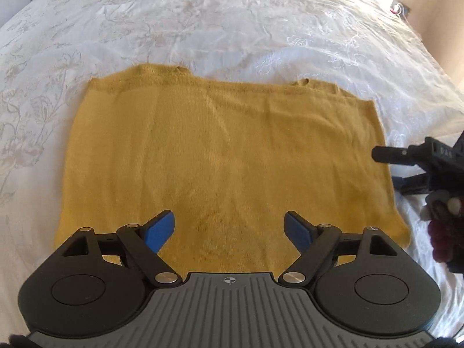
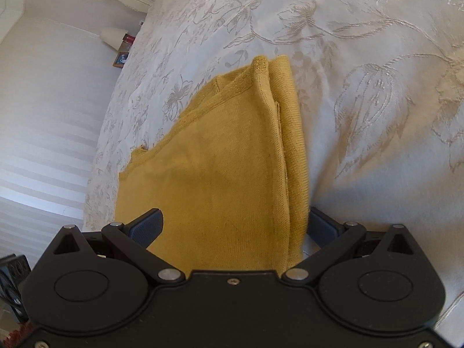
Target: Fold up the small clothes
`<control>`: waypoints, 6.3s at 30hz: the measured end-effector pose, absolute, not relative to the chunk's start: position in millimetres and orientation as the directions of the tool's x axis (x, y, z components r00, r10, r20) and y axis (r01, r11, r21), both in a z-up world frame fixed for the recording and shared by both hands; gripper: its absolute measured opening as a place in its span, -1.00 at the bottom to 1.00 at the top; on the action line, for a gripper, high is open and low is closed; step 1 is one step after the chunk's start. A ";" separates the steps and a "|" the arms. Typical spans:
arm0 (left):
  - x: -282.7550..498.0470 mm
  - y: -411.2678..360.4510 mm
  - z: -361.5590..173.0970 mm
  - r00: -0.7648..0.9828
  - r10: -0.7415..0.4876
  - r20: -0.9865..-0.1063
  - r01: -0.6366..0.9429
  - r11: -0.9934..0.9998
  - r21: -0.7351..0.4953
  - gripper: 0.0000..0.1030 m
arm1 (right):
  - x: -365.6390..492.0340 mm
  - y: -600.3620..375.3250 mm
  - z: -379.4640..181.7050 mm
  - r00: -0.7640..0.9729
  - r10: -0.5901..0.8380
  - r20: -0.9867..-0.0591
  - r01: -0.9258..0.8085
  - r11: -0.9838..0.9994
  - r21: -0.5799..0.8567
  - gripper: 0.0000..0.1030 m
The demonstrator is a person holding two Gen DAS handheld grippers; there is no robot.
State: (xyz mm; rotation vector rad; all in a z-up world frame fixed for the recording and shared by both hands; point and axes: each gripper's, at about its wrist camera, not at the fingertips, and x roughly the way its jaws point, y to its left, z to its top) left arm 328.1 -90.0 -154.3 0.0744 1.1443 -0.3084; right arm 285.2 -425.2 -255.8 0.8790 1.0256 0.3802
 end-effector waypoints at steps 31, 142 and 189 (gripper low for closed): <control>416.0 -112.8 -195.8 0.343 -0.063 -0.937 0.220 0.975 0.014 0.76 | 285.3 -427.0 -255.2 0.479 0.667 -0.570 0.092 0.608 0.789 1.00; 388.9 -7.8 -164.8 0.386 -0.287 -0.876 0.534 0.844 -0.042 0.77 | 252.8 -159.0 -150.7 0.533 0.329 -0.780 -0.082 0.937 0.340 0.99; 500.5 63.2 -208.4 0.372 -0.203 -0.906 0.318 0.944 -0.081 1.00 | 422.8 -221.2 -215.3 0.405 0.169 -0.899 0.023 0.981 0.194 0.99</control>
